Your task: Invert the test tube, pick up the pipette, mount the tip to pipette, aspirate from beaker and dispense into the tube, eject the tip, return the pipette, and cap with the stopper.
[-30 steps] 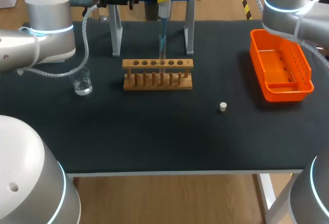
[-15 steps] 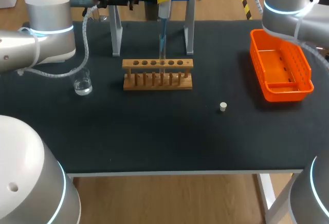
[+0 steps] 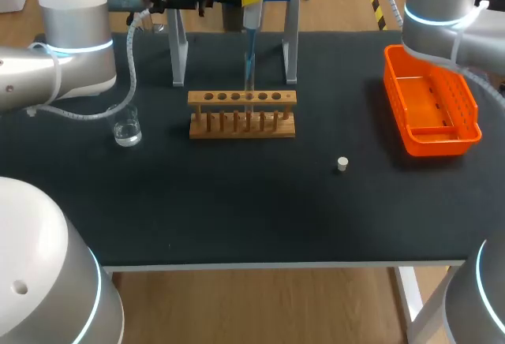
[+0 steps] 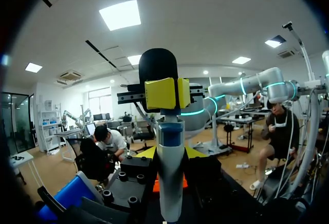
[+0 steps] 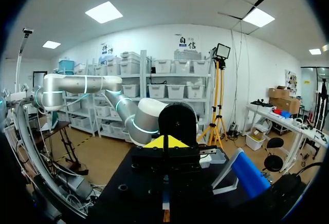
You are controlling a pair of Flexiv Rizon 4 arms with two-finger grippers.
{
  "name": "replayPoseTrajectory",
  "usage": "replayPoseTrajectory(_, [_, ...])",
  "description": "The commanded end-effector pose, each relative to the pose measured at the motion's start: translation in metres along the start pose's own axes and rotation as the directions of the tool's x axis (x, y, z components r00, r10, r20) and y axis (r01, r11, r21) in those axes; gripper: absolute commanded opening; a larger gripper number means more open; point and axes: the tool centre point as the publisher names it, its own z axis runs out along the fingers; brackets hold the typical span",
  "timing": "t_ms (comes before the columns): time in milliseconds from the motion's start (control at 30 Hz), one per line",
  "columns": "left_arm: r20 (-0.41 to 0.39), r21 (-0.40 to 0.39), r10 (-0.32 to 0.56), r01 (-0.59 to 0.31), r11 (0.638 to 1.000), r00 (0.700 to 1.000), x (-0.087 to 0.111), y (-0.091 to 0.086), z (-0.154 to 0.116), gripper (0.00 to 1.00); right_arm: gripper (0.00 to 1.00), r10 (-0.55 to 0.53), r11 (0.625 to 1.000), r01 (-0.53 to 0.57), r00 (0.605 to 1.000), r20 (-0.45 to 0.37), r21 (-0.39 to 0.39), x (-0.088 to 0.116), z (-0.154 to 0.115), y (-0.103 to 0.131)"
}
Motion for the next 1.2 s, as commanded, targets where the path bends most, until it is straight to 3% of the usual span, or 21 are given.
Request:
replayPoseTrajectory(33, [-0.005,0.001,0.0,0.0,1.0,1.0,-0.003,-0.005,-0.001,0.0,0.0,0.004,1.0,-0.004,1.0,-0.004,0.002,0.0,-0.001,-0.007])
replayPoseTrajectory(400, [-0.005,0.001,0.0,0.0,1.0,1.0,-0.003,-0.005,-0.001,0.0,0.0,-0.006,1.0,0.006,1.0,-0.004,-0.004,0.001,-0.002,-0.001])
replayPoseTrajectory(1067, [-0.005,0.001,0.0,0.0,1.0,1.0,-0.003,-0.005,-0.001,0.0,0.0,-0.123,0.991,0.124,0.992,0.022,-0.054,0.017,-0.027,0.049])
replayPoseTrajectory(1100, [-0.005,0.001,0.0,0.0,1.0,1.0,-0.003,-0.005,-0.001,0.0,0.25,-0.13,0.99,0.132,0.991,0.025,-0.056,0.019,-0.031,0.05])
replayPoseTrajectory(1133, [-0.005,0.001,0.0,0.0,1.0,1.0,-0.003,-0.005,-0.001,0.0,0.56,-0.135,0.989,0.136,0.99,0.029,-0.061,0.021,-0.035,0.051])
replayPoseTrajectory(1167, [-0.005,0.001,0.0,0.0,1.0,1.0,-0.003,-0.005,-0.001,0.0,1.0,-0.14,0.987,0.142,0.99,0.028,-0.072,0.024,-0.039,0.051])
replayPoseTrajectory(1200, [-0.005,0.001,0.0,0.0,1.0,1.0,-0.003,-0.005,-0.001,0.0,1.0,-0.146,0.986,0.148,0.989,0.031,-0.082,0.027,-0.045,0.051])
